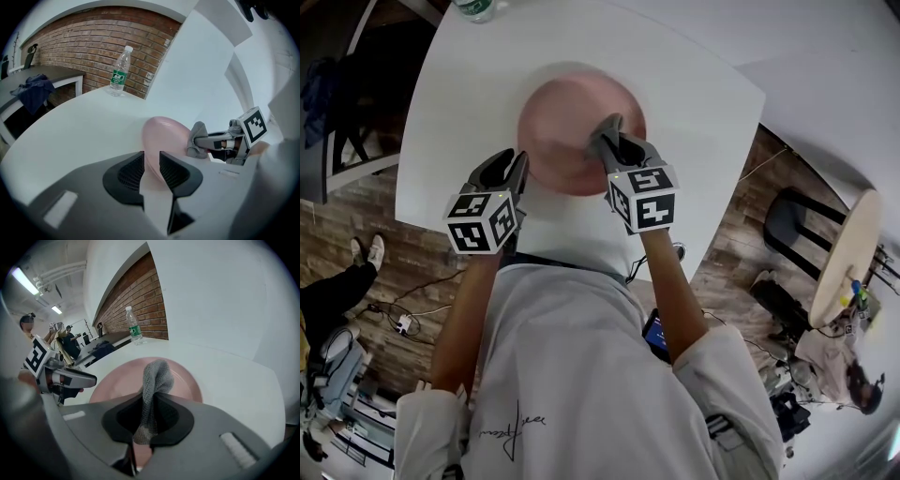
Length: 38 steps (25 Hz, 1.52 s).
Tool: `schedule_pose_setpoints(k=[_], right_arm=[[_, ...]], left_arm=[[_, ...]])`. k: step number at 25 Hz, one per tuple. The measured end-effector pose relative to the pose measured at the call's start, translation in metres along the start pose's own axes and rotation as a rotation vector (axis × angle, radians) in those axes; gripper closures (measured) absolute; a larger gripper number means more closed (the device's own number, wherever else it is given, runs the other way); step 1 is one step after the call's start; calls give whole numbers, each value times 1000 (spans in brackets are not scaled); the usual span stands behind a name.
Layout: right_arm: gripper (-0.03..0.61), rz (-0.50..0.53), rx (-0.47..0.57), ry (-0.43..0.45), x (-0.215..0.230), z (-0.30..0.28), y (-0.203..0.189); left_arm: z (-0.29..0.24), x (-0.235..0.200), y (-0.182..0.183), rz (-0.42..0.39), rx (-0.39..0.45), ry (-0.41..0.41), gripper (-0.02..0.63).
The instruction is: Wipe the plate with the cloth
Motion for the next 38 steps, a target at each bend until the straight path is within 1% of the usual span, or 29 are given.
schedule_pose_setpoints(k=[3, 8, 12, 15, 18, 21, 30, 38], right_arm=[[539, -9, -14, -27, 8, -1, 1], [540, -22, -50, -54, 14, -11, -2], [540, -46, -54, -75, 22, -14, 0], [540, -45, -66, -85, 23, -18, 1], [540, -28, -90, -86, 24, -20, 1], [540, -8, -118, -85, 25, -23, 0], [540, 46, -200, -81, 27, -35, 2], [540, 95, -237, -63, 23, -54, 13]], left_arm=[[-2, 1, 0, 9, -9, -5, 492], [-8, -4, -2, -36, -28, 11, 492], [-13, -3, -3, -20, -39, 4, 495], [-12, -5, -3, 6, -45, 2, 533], [-13, -6, -3, 21, -58, -4, 529], [-15, -5, -4, 13, -62, -8, 529], [-16, -5, -4, 23, -66, -18, 528], [-18, -10, 0, 36, -76, -34, 537]])
Point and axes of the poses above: the fingertips, and each gripper's own axes: z backward along the fingers, x to its right, y out of its top, the point moved 1 cm from there along z, backward along the fingers, and after that the axes turned 9 degrees about z, right-handed, at the moved point
